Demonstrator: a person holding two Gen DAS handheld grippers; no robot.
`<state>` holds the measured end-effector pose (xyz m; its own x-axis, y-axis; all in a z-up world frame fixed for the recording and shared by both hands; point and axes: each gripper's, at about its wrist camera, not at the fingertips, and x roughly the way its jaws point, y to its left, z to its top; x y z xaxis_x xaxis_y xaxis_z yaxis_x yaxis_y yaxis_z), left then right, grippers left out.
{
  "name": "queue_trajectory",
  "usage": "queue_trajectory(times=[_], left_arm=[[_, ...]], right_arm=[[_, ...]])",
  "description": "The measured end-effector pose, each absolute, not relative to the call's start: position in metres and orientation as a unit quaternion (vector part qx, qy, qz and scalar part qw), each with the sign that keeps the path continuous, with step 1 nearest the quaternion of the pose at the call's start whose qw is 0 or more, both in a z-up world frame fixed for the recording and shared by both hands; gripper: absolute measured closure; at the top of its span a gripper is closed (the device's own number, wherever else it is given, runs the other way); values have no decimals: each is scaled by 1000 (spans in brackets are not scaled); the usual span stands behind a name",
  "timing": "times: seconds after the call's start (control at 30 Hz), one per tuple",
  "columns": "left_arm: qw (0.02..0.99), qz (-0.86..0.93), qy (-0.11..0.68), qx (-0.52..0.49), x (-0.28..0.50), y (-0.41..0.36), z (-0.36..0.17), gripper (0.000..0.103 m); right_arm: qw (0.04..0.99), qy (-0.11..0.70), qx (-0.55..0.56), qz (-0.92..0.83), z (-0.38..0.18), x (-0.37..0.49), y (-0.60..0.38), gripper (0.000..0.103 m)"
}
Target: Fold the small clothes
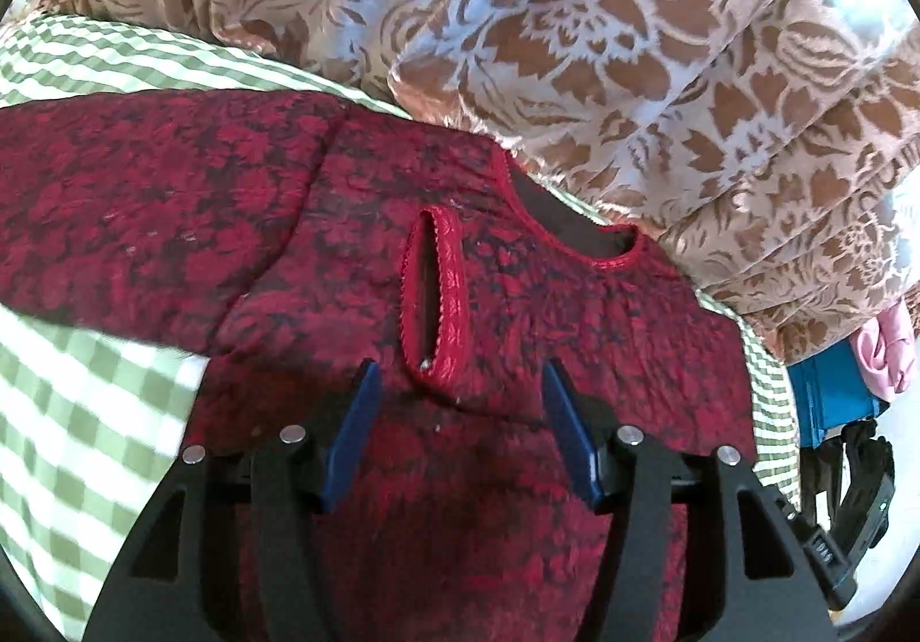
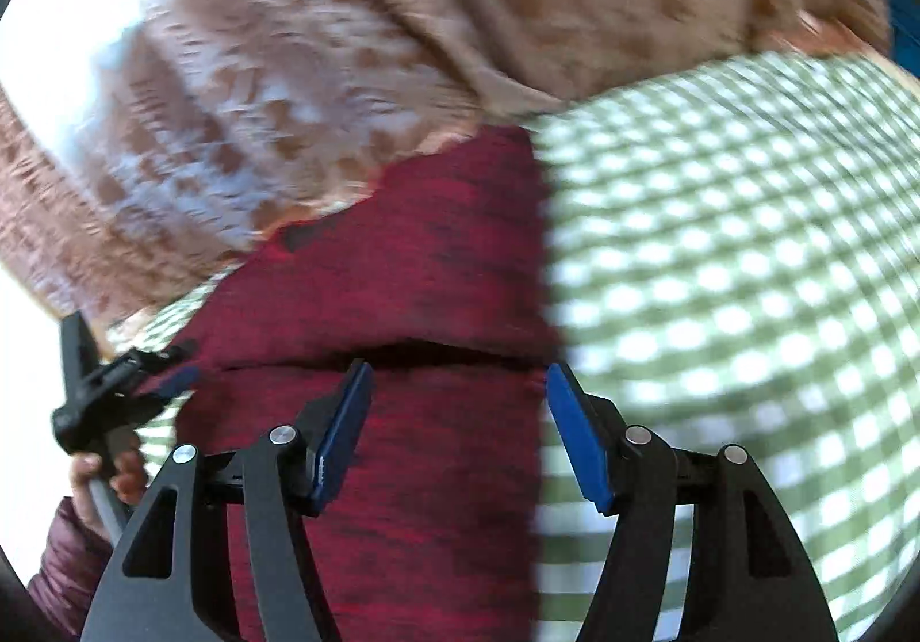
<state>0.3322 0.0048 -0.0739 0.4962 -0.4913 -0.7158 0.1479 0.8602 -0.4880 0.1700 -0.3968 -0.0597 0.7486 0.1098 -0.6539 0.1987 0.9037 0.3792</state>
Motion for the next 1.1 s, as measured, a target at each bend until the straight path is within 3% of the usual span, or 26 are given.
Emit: queue_trajectory(times=[0.1, 0.13, 0.43, 0.77, 1.1], left_arm=[[845, -184, 477, -157, 341, -5, -76, 89], [846, -186, 475, -156, 342, -6, -74, 91], [883, -173, 410, -148, 330, 19, -30, 93], [886, -134, 427, -123, 329, 27, -59, 93], [873, -116, 457, -128, 333, 31, -89, 88]], right_arm=[[903, 363, 229, -35, -72, 179, -403, 49], [902, 363, 232, -37, -73, 182, -402, 53], [917, 323, 231, 19, -45, 190, -374, 54], [913, 377, 147, -52, -62, 277, -337, 54], [921, 373, 78, -84, -78, 286, -320, 51]])
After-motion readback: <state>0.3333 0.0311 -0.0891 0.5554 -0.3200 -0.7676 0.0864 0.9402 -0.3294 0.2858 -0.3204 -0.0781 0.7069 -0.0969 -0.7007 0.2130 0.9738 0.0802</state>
